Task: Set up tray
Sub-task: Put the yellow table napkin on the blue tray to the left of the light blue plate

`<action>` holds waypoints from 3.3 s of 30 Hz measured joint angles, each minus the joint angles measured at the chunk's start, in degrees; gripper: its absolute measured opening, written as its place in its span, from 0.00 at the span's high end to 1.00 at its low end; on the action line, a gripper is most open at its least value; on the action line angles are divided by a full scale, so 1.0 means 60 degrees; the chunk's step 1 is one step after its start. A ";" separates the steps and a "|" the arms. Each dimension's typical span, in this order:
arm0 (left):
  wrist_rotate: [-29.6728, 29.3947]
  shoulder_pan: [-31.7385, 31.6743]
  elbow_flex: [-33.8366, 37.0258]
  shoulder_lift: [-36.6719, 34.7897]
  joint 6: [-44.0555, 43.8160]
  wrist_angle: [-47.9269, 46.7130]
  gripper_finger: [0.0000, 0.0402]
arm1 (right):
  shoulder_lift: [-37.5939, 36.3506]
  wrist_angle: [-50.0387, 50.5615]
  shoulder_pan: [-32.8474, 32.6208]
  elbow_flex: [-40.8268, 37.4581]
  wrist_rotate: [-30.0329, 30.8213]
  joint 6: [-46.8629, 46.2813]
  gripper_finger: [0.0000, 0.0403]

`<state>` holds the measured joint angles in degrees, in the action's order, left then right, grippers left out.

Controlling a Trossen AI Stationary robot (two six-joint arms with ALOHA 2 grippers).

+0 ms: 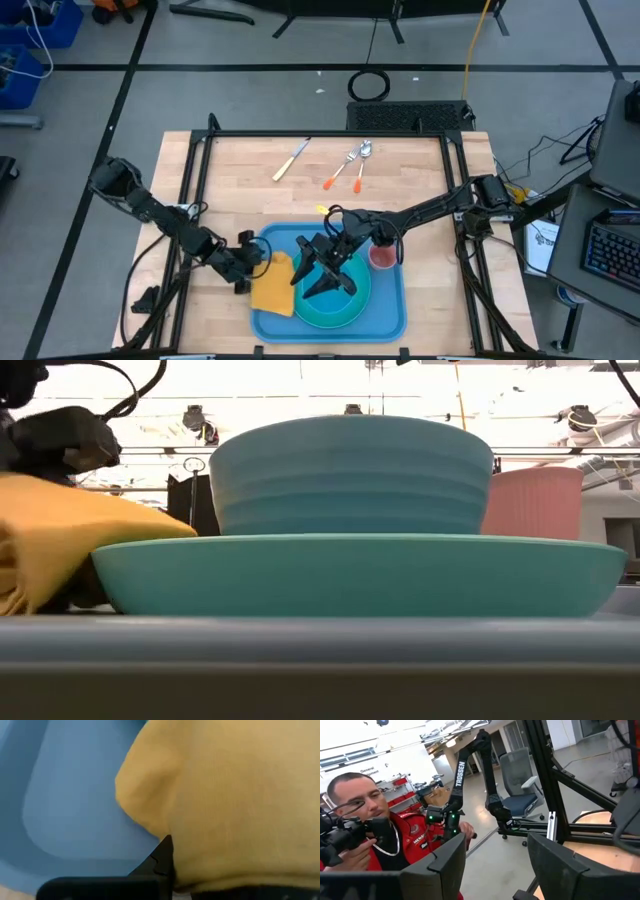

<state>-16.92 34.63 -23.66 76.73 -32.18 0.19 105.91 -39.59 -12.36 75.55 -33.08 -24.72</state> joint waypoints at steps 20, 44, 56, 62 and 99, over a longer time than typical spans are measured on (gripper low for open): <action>-0.2773 0.0499 0.0004 -0.3621 -0.0035 -0.1192 0.91 | 0.0000 0.1570 0.0506 0.0000 0.0274 0.0270 0.50; -0.2113 -0.0602 0.0647 -0.2995 -0.3262 -0.1944 0.91 | -0.0277 0.1922 0.1956 0.0003 -0.1250 -0.2928 0.51; 0.0068 -0.0514 0.0893 -0.2794 -0.3064 0.1237 0.91 | -0.0339 0.1777 0.3909 0.0004 -0.3149 -0.4183 0.57; 0.0017 -0.0115 0.0889 -0.2794 -0.1261 0.2894 0.91 | -0.0339 0.1615 0.4116 0.0000 -0.3593 -0.3864 0.57; -0.0210 -0.0340 0.0842 -0.2755 0.0062 0.2816 0.91 | -0.0342 0.2069 0.4699 -0.0007 -0.5537 -0.3733 0.58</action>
<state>-18.17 32.59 -18.61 60.20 -31.81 17.09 103.85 -27.18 15.83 75.50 -66.30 -47.11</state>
